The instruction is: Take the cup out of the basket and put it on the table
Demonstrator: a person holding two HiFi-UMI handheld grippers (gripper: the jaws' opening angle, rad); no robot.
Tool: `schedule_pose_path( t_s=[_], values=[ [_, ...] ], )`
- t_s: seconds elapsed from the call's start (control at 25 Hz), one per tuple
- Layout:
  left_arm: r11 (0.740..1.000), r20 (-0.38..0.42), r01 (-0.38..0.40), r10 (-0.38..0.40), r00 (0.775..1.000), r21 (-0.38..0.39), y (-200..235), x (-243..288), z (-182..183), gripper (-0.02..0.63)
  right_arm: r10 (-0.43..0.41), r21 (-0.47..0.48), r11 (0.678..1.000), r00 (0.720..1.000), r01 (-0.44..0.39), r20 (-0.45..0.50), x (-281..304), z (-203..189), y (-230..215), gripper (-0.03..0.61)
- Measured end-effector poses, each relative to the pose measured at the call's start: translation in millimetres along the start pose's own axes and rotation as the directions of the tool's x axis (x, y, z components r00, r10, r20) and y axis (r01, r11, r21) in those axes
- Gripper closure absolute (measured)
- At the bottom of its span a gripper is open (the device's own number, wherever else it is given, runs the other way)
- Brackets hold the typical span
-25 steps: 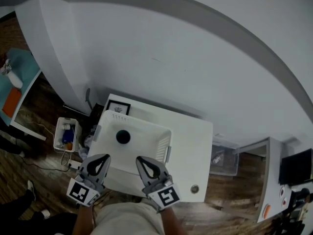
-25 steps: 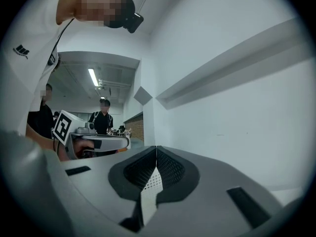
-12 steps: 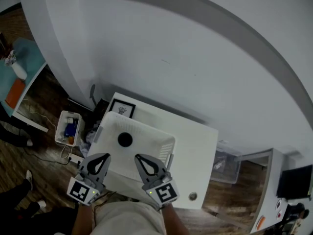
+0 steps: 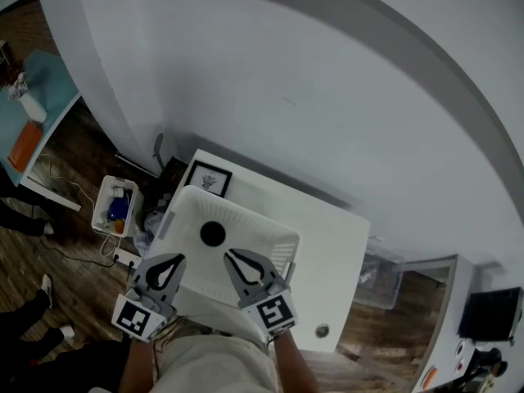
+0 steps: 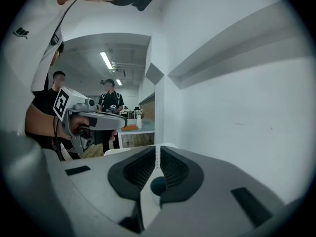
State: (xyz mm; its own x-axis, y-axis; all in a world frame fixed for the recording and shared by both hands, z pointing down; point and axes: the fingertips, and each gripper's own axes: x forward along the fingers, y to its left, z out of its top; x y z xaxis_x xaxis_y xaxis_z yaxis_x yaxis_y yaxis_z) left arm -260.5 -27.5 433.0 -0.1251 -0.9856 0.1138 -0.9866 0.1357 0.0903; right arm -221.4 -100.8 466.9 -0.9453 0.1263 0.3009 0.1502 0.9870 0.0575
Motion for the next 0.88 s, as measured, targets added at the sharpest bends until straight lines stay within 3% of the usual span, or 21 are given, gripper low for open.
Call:
schedule_pose_path(
  t_s=[0.48,0.72,0.88],
  values=[
    [1.000,-0.037,0.000,0.000,0.999,0.001,10.5,7.5,-13.1,0.612,0.088,-0.080,0.992,0.986,-0.100,-0.143,44.8,-28.3,-14.0,0.540],
    [1.000,-0.062,0.004,-0.004,0.998,0.007,14.0,12.6,-18.4,0.612,0.176,-0.144,0.965,0.949,-0.219,-0.261,67.5,-55.5,-7.4,0.417],
    [1.000,-0.076,0.011,-0.009,0.997,0.018,15.6,19.0,-19.8,0.612,0.237,-0.174,0.933,0.902,-0.314,-0.361,81.3,-80.1,-1.6,0.328]
  ],
)
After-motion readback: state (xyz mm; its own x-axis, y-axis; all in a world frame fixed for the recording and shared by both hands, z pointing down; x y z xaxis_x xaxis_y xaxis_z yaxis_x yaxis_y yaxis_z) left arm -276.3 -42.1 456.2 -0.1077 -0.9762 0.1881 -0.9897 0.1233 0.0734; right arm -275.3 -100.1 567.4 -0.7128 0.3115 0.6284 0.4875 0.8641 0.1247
